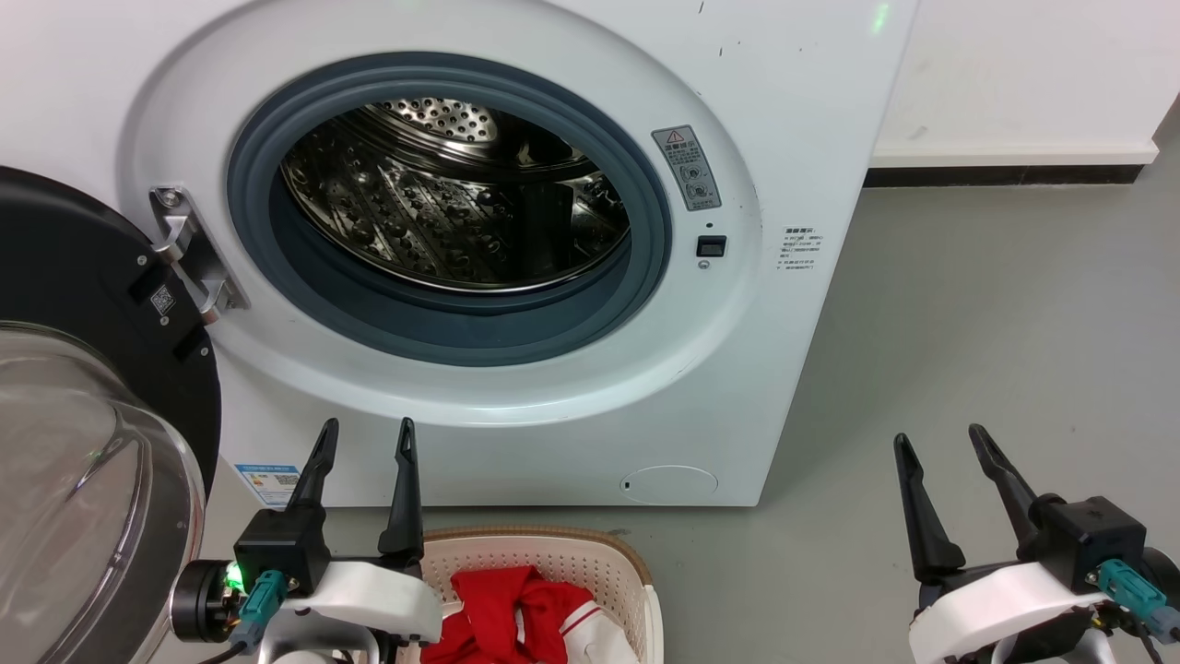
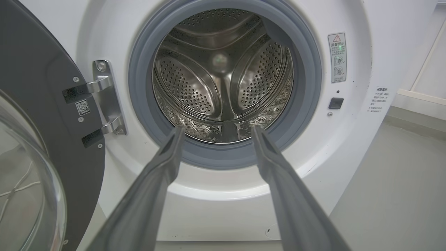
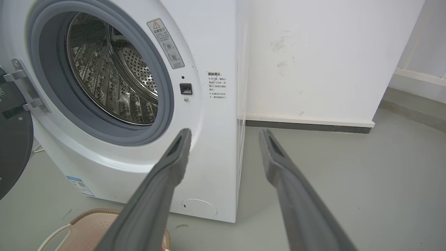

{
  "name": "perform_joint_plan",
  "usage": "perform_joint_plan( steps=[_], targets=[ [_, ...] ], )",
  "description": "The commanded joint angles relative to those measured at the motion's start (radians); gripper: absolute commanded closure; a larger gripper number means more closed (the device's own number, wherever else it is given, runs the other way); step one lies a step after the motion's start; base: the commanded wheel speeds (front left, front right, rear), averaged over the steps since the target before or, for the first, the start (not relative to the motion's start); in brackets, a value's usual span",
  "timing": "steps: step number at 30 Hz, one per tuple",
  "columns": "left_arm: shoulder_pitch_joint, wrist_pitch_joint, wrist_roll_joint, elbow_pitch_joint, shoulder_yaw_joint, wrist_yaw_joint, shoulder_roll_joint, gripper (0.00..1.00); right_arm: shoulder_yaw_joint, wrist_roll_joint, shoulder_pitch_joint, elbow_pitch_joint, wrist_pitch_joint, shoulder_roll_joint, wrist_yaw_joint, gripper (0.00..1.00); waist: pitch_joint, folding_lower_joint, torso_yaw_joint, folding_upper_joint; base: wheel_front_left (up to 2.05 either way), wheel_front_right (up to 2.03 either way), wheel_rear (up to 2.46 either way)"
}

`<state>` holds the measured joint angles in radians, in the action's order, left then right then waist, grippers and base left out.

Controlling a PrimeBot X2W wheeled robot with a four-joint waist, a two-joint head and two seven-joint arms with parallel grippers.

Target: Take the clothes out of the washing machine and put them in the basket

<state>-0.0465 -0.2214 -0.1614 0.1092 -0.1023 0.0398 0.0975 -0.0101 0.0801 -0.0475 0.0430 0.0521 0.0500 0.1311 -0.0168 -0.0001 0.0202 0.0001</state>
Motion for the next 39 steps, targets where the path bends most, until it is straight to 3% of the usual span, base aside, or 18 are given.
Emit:
perform_joint_plan(
  steps=[1, 15, 16, 19, 39],
  targets=[
    [0.011, 0.004, -0.001, -0.005, 0.000, 0.006, 0.005, 0.00, -0.001, 0.003, -0.009, 0.000, 0.003, 0.000, -0.001, 0.00, 0.000, 0.0001, 0.000, -0.0001, 0.00, 0.00, 0.00],
    [0.022, 0.012, -0.009, -0.016, -0.008, 0.015, 0.018, 0.00, -0.001, 0.013, -0.015, -0.008, 0.007, 0.000, -0.001, 0.00, 0.003, 0.0001, 0.000, -0.0001, 0.00, 0.00, 0.00],
    [0.012, 0.011, -0.004, -0.011, -0.009, 0.010, 0.016, 1.00, 0.000, 0.009, -0.003, -0.008, 0.004, 0.000, 0.000, 1.00, 0.003, 0.0001, 0.000, -0.0001, 0.00, 0.00, 0.00],
    [0.013, 0.018, -0.027, 0.009, -0.003, 0.005, 0.013, 1.00, -0.005, 0.031, -0.009, -0.021, 0.006, 0.000, 0.000, 1.00, 0.003, 0.0001, 0.000, -0.0001, 0.00, 0.00, 0.00],
    [-0.008, 0.101, -0.399, 0.039, 0.053, -0.041, -0.002, 1.00, 0.003, 0.451, 0.040, -0.091, -0.019, 0.023, 0.000, 1.00, 0.005, 0.0001, -0.003, -0.0001, 0.00, 0.00, 0.00]
  ],
)
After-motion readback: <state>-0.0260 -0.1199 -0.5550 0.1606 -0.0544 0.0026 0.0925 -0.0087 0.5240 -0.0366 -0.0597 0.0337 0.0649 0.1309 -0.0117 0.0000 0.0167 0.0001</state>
